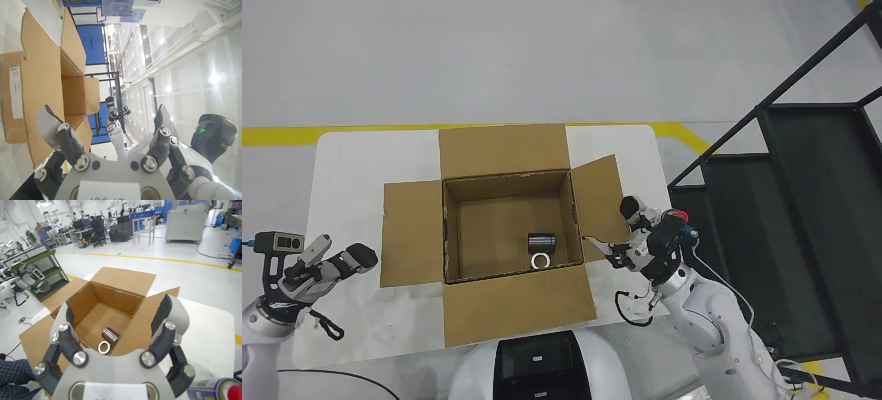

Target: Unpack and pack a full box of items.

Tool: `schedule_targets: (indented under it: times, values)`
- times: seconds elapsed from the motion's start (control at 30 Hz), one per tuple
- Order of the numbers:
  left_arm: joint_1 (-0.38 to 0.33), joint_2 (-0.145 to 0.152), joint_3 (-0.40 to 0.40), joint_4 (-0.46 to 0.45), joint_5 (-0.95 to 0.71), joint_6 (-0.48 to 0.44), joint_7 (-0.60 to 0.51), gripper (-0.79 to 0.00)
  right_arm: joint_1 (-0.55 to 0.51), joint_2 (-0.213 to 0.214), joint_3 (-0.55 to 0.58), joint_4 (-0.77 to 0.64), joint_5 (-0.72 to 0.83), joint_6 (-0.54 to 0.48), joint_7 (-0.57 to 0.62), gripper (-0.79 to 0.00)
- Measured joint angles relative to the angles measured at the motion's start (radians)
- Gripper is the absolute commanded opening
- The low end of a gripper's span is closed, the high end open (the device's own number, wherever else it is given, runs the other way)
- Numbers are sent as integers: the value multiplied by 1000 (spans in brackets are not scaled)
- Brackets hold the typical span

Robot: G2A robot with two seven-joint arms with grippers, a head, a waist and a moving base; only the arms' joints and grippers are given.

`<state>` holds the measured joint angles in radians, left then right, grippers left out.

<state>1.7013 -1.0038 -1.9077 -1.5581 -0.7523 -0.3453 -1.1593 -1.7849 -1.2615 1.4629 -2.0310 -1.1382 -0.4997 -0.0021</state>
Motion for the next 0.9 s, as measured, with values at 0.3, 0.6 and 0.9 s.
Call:
schedule_targets:
  times: [0.3,0.6,0.9]
  values:
    - [0,0,0,0,0,0,0,0,145,-10,-142,71,62,34,161,0]
    - [0,0,0,0,0,0,0,0,143,-10,-140,70,61,34,159,0]
    - [0,0,0,0,0,0,0,0,143,-10,-140,70,61,34,159,0]
